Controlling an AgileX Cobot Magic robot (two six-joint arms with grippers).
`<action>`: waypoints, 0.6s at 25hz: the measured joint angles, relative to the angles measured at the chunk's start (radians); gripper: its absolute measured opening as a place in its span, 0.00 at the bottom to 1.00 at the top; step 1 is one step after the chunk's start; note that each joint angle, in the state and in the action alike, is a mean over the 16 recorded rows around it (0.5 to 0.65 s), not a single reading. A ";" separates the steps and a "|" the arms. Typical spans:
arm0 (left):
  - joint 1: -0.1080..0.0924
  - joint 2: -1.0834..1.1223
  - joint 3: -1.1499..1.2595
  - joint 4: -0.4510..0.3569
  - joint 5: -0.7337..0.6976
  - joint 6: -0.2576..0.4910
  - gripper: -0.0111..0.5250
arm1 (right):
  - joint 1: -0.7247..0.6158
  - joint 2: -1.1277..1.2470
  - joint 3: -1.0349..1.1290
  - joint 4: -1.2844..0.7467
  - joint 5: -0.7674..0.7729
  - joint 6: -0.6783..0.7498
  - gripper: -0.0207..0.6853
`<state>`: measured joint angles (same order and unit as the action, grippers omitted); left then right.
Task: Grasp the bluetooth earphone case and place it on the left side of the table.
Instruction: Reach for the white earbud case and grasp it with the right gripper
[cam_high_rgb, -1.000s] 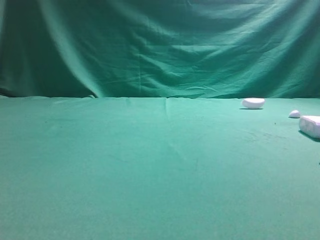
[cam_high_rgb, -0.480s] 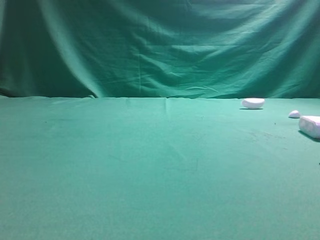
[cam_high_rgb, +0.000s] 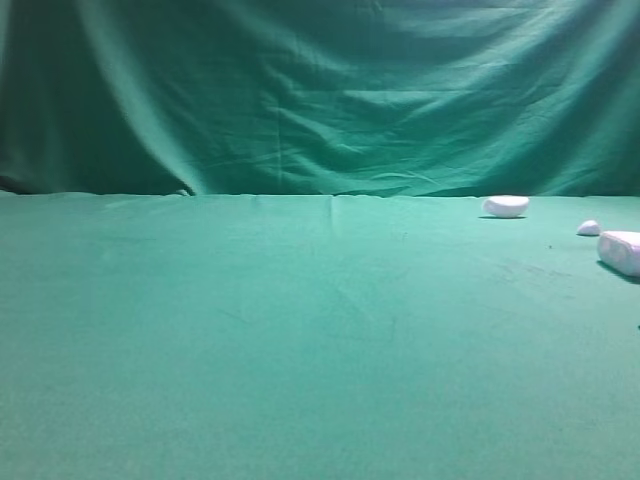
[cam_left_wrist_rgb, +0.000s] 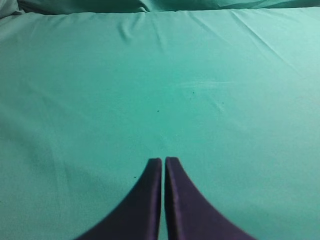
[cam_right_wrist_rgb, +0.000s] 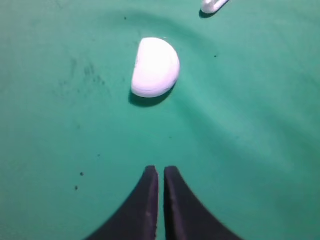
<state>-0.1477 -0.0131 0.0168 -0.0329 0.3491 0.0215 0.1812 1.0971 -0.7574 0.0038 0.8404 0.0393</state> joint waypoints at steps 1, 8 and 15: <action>0.000 0.000 0.000 0.000 0.000 0.000 0.02 | 0.009 0.031 -0.007 -0.007 -0.013 0.003 0.04; 0.000 0.000 0.000 0.000 0.000 0.000 0.02 | 0.032 0.219 -0.036 -0.025 -0.151 0.005 0.26; 0.000 0.000 0.000 0.000 0.000 0.000 0.02 | 0.032 0.357 -0.050 0.005 -0.280 -0.047 0.66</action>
<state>-0.1477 -0.0131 0.0168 -0.0329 0.3491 0.0215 0.2136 1.4541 -0.8071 0.0090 0.5603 -0.0075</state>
